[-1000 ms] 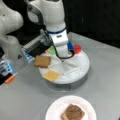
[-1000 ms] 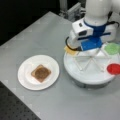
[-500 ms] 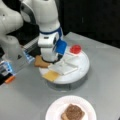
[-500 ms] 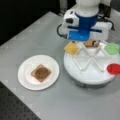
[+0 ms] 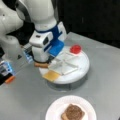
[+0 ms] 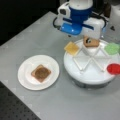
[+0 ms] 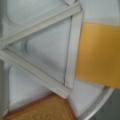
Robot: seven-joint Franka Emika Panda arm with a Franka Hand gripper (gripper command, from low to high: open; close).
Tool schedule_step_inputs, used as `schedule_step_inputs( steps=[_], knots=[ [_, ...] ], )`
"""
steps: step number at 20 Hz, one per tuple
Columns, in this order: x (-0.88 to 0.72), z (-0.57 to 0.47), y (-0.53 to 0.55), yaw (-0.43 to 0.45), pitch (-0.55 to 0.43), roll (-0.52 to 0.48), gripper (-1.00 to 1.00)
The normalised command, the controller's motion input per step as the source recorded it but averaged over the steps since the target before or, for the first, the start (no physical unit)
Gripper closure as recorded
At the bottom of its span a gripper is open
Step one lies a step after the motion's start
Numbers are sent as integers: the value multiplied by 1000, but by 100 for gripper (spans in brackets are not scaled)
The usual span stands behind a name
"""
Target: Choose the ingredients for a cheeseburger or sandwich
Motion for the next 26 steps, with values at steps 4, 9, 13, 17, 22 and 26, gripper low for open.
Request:
schedule_step_inputs(
  steps=[4,9,13,17,22,26],
  knots=[
    [266,115,-330,-221,154,340,-100],
    [245,224,-307,-120,173,532,-100],
    [280,207,-250,-5,216,445,-100],
    [323,96,-226,79,188,405,-100],
    [308,-1,-216,99,122,451,-100],
    [258,33,-254,124,76,452,-100]
  ],
)
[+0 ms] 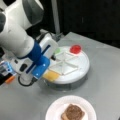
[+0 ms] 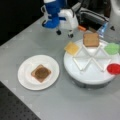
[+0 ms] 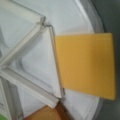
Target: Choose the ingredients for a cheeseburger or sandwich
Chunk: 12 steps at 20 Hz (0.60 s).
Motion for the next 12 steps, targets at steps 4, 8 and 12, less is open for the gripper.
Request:
schedule_step_inputs(
  steps=[4,8,12],
  knots=[
    [249,95,-298,175,95,506,-100],
    [249,67,-327,195,119,661,-100],
    [268,-22,-392,246,77,662,-100]
  ],
)
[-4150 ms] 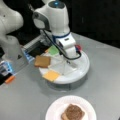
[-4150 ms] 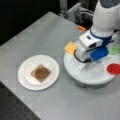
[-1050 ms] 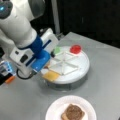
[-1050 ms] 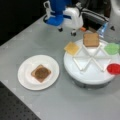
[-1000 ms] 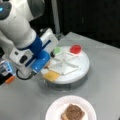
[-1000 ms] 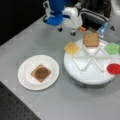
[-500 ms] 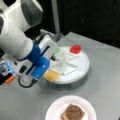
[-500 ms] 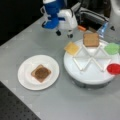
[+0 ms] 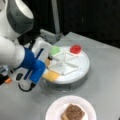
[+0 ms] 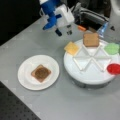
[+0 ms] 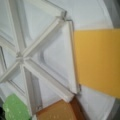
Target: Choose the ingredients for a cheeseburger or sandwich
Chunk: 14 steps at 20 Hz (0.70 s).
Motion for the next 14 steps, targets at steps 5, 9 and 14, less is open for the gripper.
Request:
schedule_step_inputs(
  steps=[5,9,14],
  knots=[
    [314,-50,-432,268,68,534,-100],
    [367,-106,-333,244,37,464,-100],
    [300,-188,-300,257,-8,534,-100]
  ],
)
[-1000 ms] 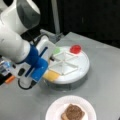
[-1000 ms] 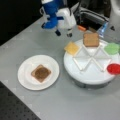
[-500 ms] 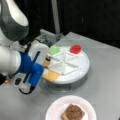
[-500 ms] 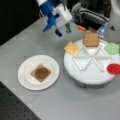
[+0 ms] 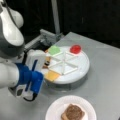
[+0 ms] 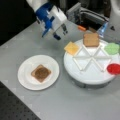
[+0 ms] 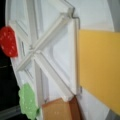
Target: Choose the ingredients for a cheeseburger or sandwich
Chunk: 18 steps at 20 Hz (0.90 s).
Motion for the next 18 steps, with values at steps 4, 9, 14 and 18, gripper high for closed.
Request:
schedule_step_inputs(
  steps=[4,9,14,18],
  knots=[
    [255,-224,-360,236,-46,508,-100],
    [231,-191,-331,185,-3,475,-100],
    [197,-218,-220,123,-40,451,-100],
    [200,-124,-143,95,-109,316,-100]
  ],
)
